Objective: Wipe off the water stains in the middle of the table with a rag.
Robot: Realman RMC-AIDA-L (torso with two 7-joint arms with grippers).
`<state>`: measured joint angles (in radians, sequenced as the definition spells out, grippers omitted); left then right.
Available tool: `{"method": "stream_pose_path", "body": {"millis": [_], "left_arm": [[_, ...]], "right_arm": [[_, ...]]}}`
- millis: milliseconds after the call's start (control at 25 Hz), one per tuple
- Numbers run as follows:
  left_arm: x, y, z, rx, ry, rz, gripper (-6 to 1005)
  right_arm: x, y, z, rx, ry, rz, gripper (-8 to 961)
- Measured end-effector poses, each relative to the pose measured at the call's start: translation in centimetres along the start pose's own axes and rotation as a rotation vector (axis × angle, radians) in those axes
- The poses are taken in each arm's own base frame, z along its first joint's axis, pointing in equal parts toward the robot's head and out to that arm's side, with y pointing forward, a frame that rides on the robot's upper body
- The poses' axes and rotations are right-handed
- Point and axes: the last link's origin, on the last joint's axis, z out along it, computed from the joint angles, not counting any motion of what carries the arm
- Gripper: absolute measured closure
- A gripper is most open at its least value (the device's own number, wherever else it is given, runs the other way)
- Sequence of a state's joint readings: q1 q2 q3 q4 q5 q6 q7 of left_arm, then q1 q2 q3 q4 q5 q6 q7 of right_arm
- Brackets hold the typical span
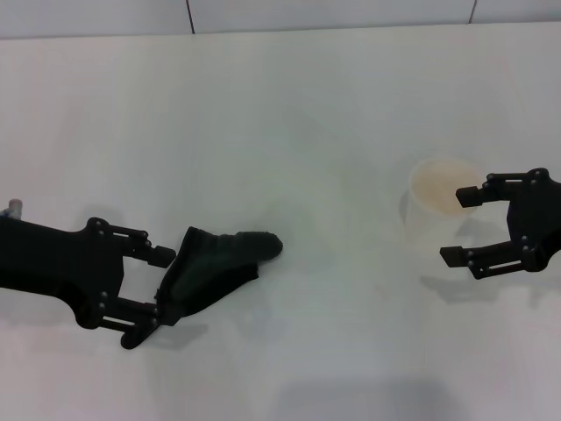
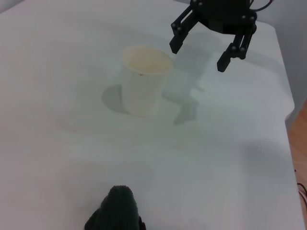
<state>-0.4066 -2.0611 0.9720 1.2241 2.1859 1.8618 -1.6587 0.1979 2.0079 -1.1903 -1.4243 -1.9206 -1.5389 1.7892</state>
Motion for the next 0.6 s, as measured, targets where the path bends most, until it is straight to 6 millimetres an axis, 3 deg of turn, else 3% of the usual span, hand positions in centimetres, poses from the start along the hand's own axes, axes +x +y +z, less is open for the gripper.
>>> {"method": "stream_pose_path", "body": {"millis": [600], "left_arm": [[0.41,0.02,0.41,-0.009,0.004,0.010,268]], "right_arm": [[0.50,0.15,0.07,-0.012,0.028,0.005,99]]}}
